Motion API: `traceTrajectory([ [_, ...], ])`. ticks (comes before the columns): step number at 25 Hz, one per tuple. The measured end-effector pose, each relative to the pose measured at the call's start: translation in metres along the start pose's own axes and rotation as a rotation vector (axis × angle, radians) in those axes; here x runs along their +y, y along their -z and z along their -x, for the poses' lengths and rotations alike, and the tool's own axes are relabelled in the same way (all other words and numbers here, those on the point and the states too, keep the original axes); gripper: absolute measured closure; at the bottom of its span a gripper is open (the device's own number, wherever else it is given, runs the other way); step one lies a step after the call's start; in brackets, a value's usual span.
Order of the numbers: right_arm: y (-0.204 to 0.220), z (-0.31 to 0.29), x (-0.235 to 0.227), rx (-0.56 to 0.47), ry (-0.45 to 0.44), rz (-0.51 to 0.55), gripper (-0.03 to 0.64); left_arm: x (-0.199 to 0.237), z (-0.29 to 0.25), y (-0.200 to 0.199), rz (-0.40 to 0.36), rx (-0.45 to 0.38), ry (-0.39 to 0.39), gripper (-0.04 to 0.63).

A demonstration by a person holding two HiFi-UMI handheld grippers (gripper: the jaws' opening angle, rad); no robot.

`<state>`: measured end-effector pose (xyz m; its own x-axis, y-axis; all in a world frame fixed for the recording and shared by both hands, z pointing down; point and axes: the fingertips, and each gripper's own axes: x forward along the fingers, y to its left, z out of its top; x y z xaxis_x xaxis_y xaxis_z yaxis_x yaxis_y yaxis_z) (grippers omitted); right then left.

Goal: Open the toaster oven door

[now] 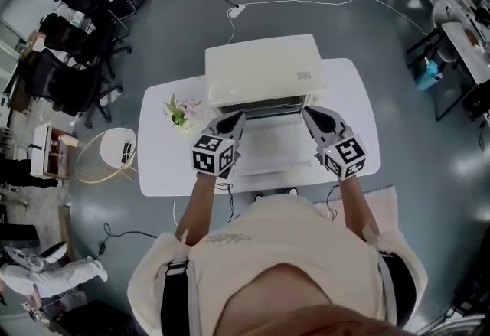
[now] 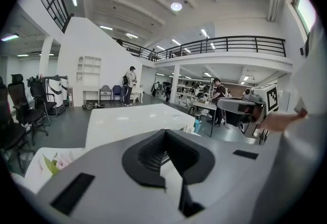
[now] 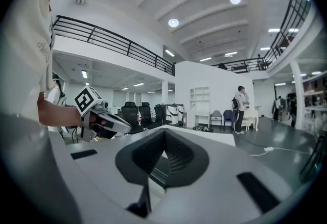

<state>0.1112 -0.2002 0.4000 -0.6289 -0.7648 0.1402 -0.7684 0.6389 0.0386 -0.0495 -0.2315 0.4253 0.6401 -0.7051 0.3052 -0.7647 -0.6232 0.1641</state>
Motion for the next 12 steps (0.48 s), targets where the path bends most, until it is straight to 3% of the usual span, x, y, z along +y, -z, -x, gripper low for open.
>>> traceTrajectory([
  [6,-0.033,-0.003,-0.002,-0.058,-0.042,-0.003,0.611,0.000,0.013,-0.044,-0.056,-0.099,-0.026,0.575],
  [12,-0.063,0.000,-0.001,-0.081,-0.027,0.117,0.611,0.002,0.025,-0.076,-0.071,-0.188,-0.054,0.575],
])
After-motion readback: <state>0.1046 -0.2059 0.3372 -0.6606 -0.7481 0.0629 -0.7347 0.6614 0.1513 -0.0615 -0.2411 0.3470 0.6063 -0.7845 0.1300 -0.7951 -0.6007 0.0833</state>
